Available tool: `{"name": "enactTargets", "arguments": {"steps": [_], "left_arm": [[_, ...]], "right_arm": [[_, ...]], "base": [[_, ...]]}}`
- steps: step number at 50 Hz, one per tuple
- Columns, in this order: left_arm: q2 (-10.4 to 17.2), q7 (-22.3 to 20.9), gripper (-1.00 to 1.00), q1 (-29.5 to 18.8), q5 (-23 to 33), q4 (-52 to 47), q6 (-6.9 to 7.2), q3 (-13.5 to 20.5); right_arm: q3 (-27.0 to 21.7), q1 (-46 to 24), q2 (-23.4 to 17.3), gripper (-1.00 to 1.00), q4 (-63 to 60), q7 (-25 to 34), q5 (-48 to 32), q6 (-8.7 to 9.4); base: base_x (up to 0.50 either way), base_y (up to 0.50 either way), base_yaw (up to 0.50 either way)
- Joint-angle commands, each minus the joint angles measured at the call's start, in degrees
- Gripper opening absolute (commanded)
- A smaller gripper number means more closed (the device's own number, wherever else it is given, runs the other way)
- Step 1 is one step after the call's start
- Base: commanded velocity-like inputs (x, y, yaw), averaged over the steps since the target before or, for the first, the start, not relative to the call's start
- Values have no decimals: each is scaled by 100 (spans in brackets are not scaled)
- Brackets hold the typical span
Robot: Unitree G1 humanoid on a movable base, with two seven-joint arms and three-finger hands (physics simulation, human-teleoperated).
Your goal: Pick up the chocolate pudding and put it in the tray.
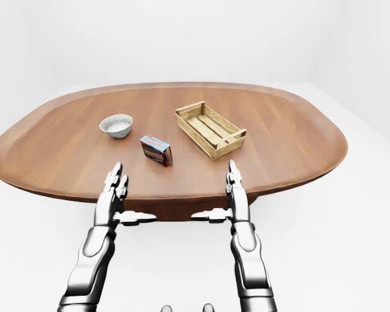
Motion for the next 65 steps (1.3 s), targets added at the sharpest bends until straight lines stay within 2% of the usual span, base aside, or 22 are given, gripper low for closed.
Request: {"name": "enactTargets", "arguments": {"steps": [1, 8, 14, 18, 21, 23, 30, 39, 50, 58, 65], "left_arm": [[60, -118, 100, -7, -75, 19, 6, 130], [64, -121, 100, -22, -75, 78, -44, 131], [63, -124, 100, 8, -71, -8, 6, 123], [61, -126, 100, 19, -66, -29, 16, 119], [66, -133, 100, 3, -69, 30, -21, 129], [67, -133, 100, -1, -68, 40, -27, 131], [61, -121, 100, 1, -67, 7, 9, 124], [62, -120, 100, -6, -66, 34, -10, 123], [67, -125, 100, -18, -71, 90, -53, 131], [66, -123, 100, -17, -69, 50, -16, 128], [70, -126, 100, -37, -74, 100, -44, 137]], "right_arm": [[-145, -2, -67, 100, 54, 147, 101, 11], [-150, 3, -71, 100, 81, 152, 106, -9], [-153, 34, -66, 100, 19, 125, 102, -20], [-138, 98, -58, 100, -116, 96, 57, -155], [-118, 212, -41, 100, -380, 82, 13, -460], [-116, 264, -32, 100, -537, 41, -32, -505], [-84, 458, 5, 100, -1100, 1, -57, -505], [-90, 620, 47, 100, -1811, -86, -51, -505], [-81, 578, 36, 100, -1631, -76, -49, -505], [-71, 585, 29, 100, -1682, -55, -61, -505], [-79, 576, 35, 100, -1637, -51, -39, -505]], "base": [[0, 0, 0], [0, 0, 0], [0, 0, 0], [0, 0, 0], [0, 0, 0], [0, 0, 0], [0, 0, 0], [0, 0, 0], [0, 0, 0], [0, 0, 0], [0, 38, 0]]}}
